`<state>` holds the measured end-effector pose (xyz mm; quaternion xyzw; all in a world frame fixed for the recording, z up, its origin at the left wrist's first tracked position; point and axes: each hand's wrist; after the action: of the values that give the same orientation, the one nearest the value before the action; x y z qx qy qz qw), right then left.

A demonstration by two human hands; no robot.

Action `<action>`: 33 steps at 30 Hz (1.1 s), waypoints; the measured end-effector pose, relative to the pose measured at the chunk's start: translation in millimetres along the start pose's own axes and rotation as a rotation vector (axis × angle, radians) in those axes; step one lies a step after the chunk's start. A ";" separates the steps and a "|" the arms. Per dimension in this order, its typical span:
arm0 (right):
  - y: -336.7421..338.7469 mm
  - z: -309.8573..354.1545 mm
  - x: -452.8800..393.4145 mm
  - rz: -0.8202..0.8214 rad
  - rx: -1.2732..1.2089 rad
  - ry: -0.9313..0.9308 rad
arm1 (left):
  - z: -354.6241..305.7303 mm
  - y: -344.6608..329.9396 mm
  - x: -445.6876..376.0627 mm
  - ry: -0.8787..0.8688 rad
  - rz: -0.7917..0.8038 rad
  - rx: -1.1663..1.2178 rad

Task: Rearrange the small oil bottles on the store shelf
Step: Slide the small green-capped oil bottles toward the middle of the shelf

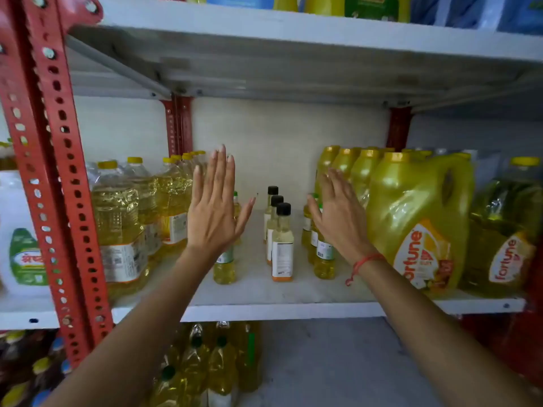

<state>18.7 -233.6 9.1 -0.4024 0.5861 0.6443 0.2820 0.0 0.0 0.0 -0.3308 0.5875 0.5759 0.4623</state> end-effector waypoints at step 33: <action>-7.6 -34.4 -43.8 0.601 -0.247 -0.228 | -20.3 -54.4 142.0 0.016 0.414 0.061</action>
<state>54.2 -261.5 42.7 -0.1682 0.5607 0.8055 0.0925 -3.4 -5.9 -153.3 -0.1935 0.6637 0.6380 0.3392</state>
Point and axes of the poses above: each hand's wrist, its own x-axis away from the middle knuckle, its own y-axis out of the back of the hand, z = x × y, and after that the axes turned 1 degree about x, right-handed
